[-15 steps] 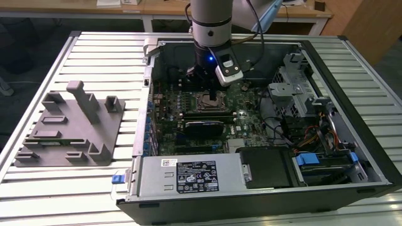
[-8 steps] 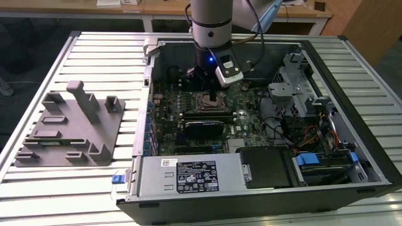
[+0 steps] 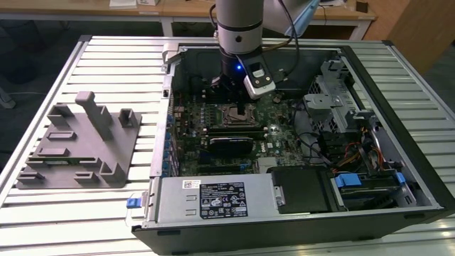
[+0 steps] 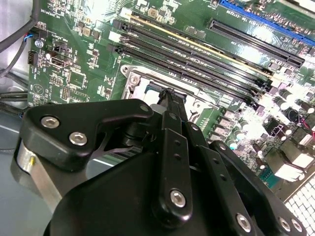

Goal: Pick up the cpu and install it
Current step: 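Install the second cpu locking lever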

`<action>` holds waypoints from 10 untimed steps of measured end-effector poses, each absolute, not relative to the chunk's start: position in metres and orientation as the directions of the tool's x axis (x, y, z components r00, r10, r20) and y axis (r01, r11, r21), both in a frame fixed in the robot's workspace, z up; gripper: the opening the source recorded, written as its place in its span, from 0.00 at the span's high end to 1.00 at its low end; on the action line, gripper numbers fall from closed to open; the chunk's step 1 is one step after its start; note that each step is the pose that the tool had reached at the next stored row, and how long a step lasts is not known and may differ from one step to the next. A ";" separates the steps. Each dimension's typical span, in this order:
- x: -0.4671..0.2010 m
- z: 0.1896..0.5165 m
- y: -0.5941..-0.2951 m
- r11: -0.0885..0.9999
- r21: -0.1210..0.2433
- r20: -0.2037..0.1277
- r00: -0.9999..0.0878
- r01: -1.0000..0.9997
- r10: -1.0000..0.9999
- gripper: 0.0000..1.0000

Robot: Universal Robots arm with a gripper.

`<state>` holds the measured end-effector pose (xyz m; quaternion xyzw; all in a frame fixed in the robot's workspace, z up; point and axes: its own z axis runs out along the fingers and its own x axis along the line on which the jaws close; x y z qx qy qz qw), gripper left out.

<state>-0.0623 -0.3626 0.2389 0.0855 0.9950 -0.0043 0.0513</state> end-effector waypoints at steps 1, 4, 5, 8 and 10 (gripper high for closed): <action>-0.062 0.239 -0.363 0.985 0.000 -0.103 -0.980 0.171 0.170 0.89; -0.062 0.239 -0.365 0.985 0.000 -0.103 -0.980 0.171 0.170 0.89; -0.062 0.239 -0.366 0.985 0.000 -0.103 -0.980 0.171 0.170 0.89; -0.062 0.239 -0.369 0.985 0.000 -0.103 -0.980 0.171 0.170 0.89; -0.062 0.239 -0.371 0.985 0.000 -0.103 -0.980 0.171 0.170 0.89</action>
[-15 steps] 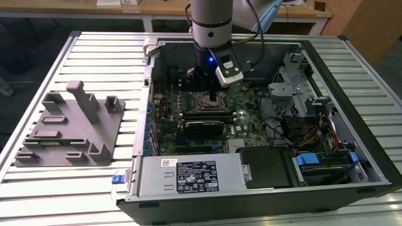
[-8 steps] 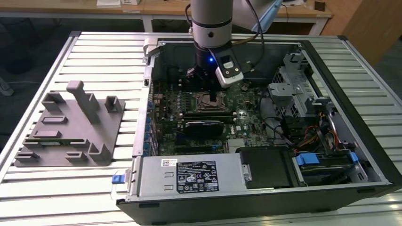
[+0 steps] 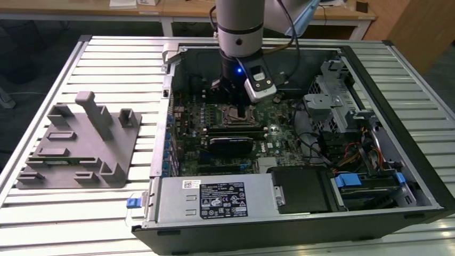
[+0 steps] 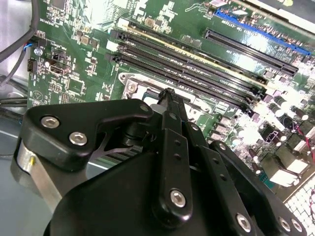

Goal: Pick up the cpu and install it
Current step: 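Install the second cpu locking lever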

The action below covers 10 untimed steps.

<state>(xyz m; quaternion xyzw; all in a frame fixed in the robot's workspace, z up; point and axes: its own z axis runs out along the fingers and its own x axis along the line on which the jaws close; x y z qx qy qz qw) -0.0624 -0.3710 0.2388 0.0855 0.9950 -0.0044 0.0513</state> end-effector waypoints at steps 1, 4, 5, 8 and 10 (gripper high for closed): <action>-0.063 0.239 -0.371 0.985 0.000 -0.103 -0.980 0.171 0.170 0.89; -0.063 0.238 -0.372 0.985 0.000 -0.103 -0.980 0.171 0.170 0.89; -0.063 0.237 -0.373 0.985 0.000 -0.103 -0.980 0.170 0.170 0.89; -0.064 0.236 -0.374 0.985 0.000 -0.103 -0.980 0.170 0.169 0.89; -0.065 0.236 -0.374 0.986 0.000 -0.103 -0.980 0.169 0.168 0.89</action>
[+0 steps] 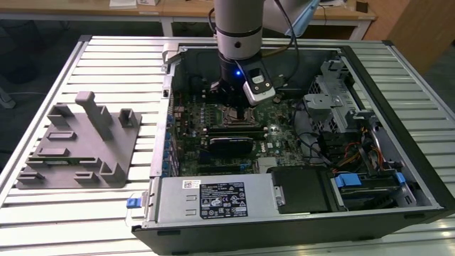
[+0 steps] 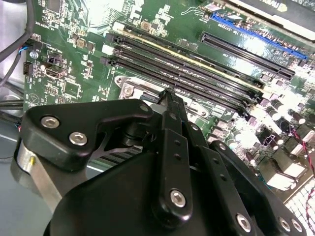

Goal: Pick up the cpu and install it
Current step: 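Install the second cpu locking lever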

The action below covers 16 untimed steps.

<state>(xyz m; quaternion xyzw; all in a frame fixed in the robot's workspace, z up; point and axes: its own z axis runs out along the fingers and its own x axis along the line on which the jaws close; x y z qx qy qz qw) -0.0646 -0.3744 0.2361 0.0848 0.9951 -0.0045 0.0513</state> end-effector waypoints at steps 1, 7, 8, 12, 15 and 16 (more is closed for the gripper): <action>-0.065 0.236 -0.374 0.986 -0.001 -0.103 -0.980 0.169 0.168 0.89; -0.065 0.235 -0.375 0.986 -0.007 -0.065 -0.984 0.164 0.163 0.89; -0.065 0.234 -0.375 0.987 -0.009 -0.053 -0.986 0.162 0.161 0.89; -0.065 0.234 -0.375 0.987 -0.011 -0.045 -0.986 0.159 0.159 0.89; -0.065 0.234 -0.376 0.988 -0.010 -0.045 -0.988 0.151 0.151 0.89; -0.065 0.233 -0.376 0.990 -0.010 -0.045 -0.989 0.143 0.143 0.89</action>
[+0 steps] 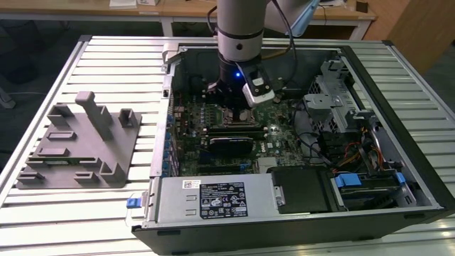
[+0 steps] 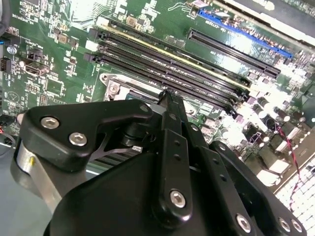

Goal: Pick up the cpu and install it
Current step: 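Install the second cpu locking lever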

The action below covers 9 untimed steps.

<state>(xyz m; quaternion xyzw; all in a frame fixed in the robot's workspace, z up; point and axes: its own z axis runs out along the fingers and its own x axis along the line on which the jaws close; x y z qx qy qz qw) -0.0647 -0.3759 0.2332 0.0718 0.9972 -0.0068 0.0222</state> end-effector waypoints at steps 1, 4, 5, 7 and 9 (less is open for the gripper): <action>-0.065 0.233 -0.376 0.991 -0.010 -0.045 -0.990 0.135 0.134 0.89; -0.065 0.232 -0.377 0.994 -0.010 -0.045 -0.993 0.108 0.108 0.89; -0.065 0.231 -0.378 0.995 -0.010 -0.045 -0.994 0.099 0.099 0.89; -0.066 0.230 -0.378 0.997 -0.010 -0.045 -0.996 0.081 0.081 0.89; -0.068 0.229 -0.379 0.998 -0.010 -0.045 -0.997 0.069 0.068 0.89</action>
